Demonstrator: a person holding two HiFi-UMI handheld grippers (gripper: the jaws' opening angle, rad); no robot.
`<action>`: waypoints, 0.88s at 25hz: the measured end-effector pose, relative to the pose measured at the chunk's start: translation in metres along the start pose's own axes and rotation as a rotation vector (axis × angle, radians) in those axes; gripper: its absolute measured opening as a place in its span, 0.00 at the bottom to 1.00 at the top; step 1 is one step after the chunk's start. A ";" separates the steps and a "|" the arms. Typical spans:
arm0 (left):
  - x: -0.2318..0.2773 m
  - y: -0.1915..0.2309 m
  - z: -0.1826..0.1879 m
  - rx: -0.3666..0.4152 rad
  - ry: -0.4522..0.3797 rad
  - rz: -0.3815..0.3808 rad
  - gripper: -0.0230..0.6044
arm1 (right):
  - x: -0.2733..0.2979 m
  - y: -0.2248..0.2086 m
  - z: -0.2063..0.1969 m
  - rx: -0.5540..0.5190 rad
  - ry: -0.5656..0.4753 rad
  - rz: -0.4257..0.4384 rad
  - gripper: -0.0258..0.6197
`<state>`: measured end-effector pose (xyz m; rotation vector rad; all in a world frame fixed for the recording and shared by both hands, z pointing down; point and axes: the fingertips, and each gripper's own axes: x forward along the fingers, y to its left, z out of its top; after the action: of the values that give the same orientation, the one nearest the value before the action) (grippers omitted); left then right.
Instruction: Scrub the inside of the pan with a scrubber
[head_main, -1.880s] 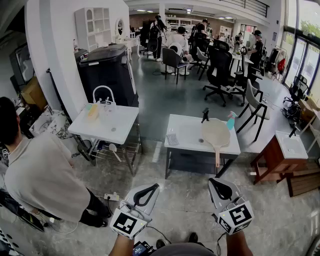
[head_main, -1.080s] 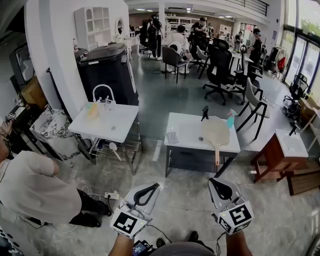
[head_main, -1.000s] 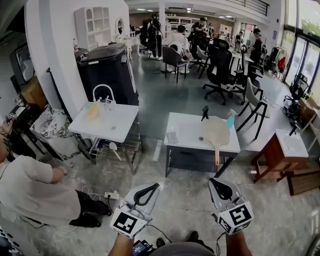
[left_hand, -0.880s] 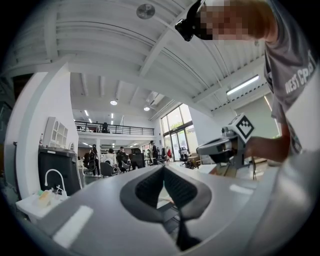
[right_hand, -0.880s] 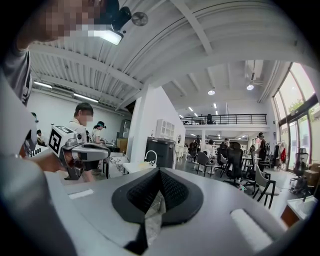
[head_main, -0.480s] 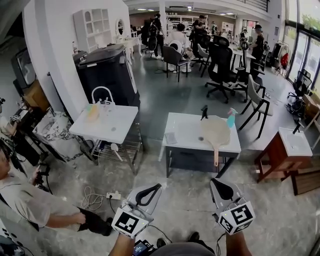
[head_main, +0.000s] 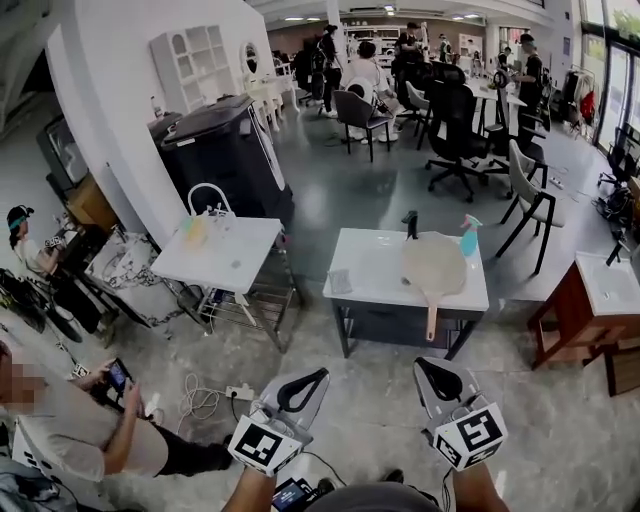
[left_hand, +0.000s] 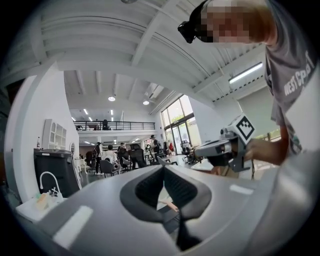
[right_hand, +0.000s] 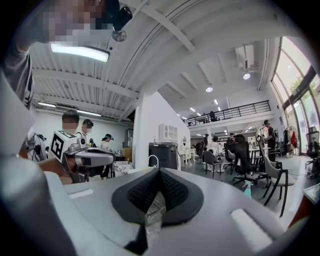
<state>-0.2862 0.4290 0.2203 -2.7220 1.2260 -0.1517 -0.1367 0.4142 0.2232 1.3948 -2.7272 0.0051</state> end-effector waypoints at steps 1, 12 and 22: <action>0.009 -0.006 0.002 0.006 0.004 0.004 0.04 | -0.003 -0.010 0.000 0.004 -0.003 0.006 0.04; 0.085 -0.064 0.018 0.012 0.058 0.013 0.04 | -0.029 -0.090 -0.006 0.047 -0.028 0.065 0.04; 0.129 -0.055 0.006 0.002 0.073 -0.005 0.04 | -0.013 -0.130 -0.020 0.074 -0.023 0.042 0.04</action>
<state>-0.1594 0.3686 0.2283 -2.7403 1.2370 -0.2550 -0.0221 0.3493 0.2382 1.3631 -2.8018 0.0937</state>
